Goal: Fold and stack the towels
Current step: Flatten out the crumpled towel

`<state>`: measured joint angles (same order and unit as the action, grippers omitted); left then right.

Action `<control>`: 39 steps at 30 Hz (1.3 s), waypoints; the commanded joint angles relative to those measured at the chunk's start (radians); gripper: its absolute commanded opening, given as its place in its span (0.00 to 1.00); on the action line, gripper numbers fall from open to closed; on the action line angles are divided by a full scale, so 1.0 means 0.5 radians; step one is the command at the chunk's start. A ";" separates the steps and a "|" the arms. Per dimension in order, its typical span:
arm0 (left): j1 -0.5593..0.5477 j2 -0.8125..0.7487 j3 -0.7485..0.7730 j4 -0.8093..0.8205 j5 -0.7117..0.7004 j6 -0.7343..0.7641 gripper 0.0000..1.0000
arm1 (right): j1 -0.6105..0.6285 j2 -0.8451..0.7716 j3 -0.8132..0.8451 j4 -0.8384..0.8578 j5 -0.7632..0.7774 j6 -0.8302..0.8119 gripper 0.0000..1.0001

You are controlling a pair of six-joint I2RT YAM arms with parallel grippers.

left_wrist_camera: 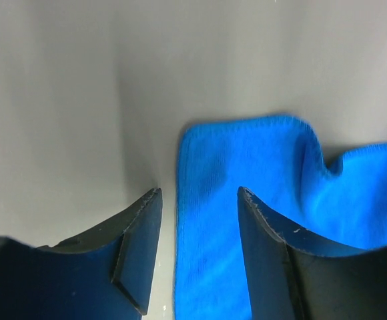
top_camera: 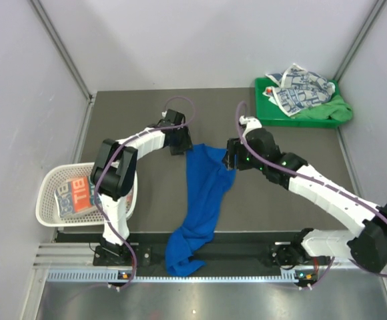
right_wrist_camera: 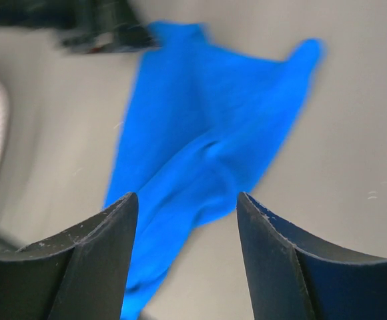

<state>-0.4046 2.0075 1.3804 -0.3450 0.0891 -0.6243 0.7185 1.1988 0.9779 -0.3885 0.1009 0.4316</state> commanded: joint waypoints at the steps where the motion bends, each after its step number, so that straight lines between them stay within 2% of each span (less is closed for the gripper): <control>1: -0.022 0.096 0.107 -0.071 -0.248 0.080 0.54 | -0.200 0.154 0.075 0.160 -0.076 -0.001 0.60; 9: -0.099 0.308 0.280 -0.270 -0.381 0.163 0.50 | -0.532 0.590 0.207 0.317 -0.174 -0.010 0.57; 12: -0.108 0.341 0.283 -0.316 -0.445 0.147 0.41 | -0.572 0.838 0.290 0.363 -0.190 -0.017 0.57; 13: -0.108 0.348 0.280 -0.316 -0.457 0.147 0.32 | -0.581 0.888 0.335 0.369 -0.193 -0.017 0.56; 16: -0.108 0.335 0.261 -0.322 -0.466 0.141 0.17 | -0.606 1.078 0.428 0.390 -0.257 -0.013 0.55; 17: -0.105 0.329 0.258 -0.331 -0.473 0.138 0.07 | -0.609 1.118 0.452 0.381 -0.254 -0.013 0.54; 19: -0.105 0.284 0.252 -0.347 -0.534 0.138 0.00 | -0.612 1.207 0.511 0.372 -0.224 -0.020 0.54; 26: -0.016 0.017 0.163 -0.417 -0.727 0.150 0.00 | -0.658 1.226 0.493 0.439 -0.248 -0.014 0.56; 32: 0.119 -0.134 0.059 -0.454 -0.721 0.153 0.00 | -0.658 1.201 0.502 0.461 -0.266 -0.004 0.57; 39: 0.177 -0.223 -0.006 -0.442 -0.632 0.215 0.00 | -0.652 1.391 0.704 0.421 -0.303 -0.041 0.57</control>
<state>-0.3134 1.9518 1.3781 -0.5552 -0.2363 -0.5453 0.3988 1.8561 1.2491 -0.2085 -0.0330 0.4290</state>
